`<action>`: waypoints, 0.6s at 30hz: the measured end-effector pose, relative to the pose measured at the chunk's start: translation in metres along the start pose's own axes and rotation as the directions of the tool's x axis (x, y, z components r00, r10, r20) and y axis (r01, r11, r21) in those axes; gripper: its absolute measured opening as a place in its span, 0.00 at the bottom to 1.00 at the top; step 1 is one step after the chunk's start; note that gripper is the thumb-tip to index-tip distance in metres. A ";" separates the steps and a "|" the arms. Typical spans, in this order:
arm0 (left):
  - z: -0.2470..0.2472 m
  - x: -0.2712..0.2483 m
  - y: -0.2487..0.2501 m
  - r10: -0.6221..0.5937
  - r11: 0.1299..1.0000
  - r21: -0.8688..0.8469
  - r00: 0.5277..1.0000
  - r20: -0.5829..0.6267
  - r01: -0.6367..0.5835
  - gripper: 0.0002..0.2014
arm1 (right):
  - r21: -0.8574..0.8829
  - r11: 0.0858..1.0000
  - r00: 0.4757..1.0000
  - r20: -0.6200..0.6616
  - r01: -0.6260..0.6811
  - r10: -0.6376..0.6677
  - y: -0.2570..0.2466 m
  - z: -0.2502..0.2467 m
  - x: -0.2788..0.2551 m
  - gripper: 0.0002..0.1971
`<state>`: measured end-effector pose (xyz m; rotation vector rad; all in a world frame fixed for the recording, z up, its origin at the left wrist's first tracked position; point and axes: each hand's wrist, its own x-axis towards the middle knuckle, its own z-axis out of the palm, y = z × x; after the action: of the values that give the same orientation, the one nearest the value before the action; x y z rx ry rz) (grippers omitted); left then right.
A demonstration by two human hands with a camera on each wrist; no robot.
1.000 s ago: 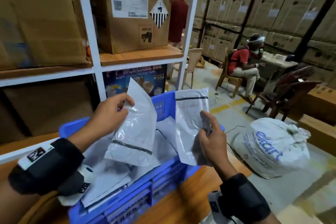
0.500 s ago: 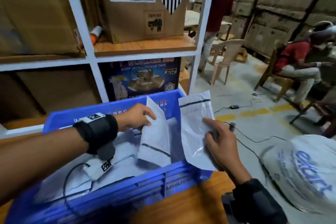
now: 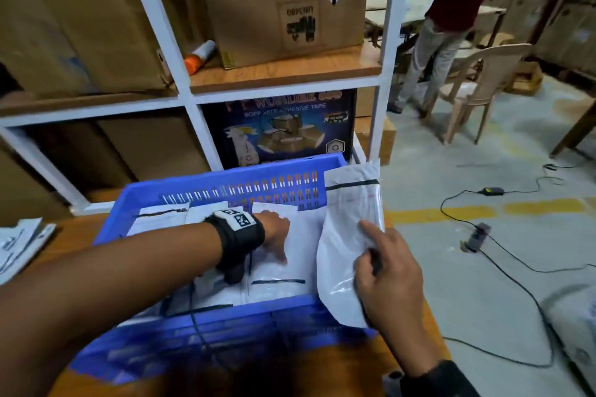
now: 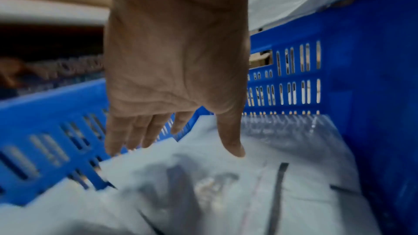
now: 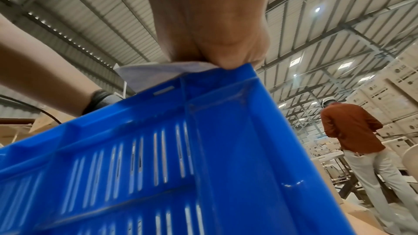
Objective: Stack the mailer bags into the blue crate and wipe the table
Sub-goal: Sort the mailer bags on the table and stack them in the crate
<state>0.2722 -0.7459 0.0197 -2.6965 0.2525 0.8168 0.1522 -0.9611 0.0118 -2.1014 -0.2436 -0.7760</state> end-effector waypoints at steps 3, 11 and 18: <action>0.019 0.012 0.018 -0.070 0.998 0.008 0.981 0.180 0.070 0.50 | -0.005 1.000 1.000 0.017 0.005 -0.005 0.001 -0.001 0.001 0.22; 0.036 0.020 0.016 -0.203 0.977 -0.005 0.934 0.296 0.214 0.63 | -0.017 1.000 0.997 0.071 0.013 -0.012 -0.002 -0.004 0.001 0.22; 0.006 -0.028 0.017 -0.057 0.998 -0.029 0.996 0.067 0.059 0.59 | -0.026 0.999 0.993 0.115 0.020 -0.017 -0.006 -0.009 0.002 0.21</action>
<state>0.2422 -0.7572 0.0267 -2.6856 0.1474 0.8982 0.1472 -0.9651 0.0211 -2.1750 -0.3164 -0.6740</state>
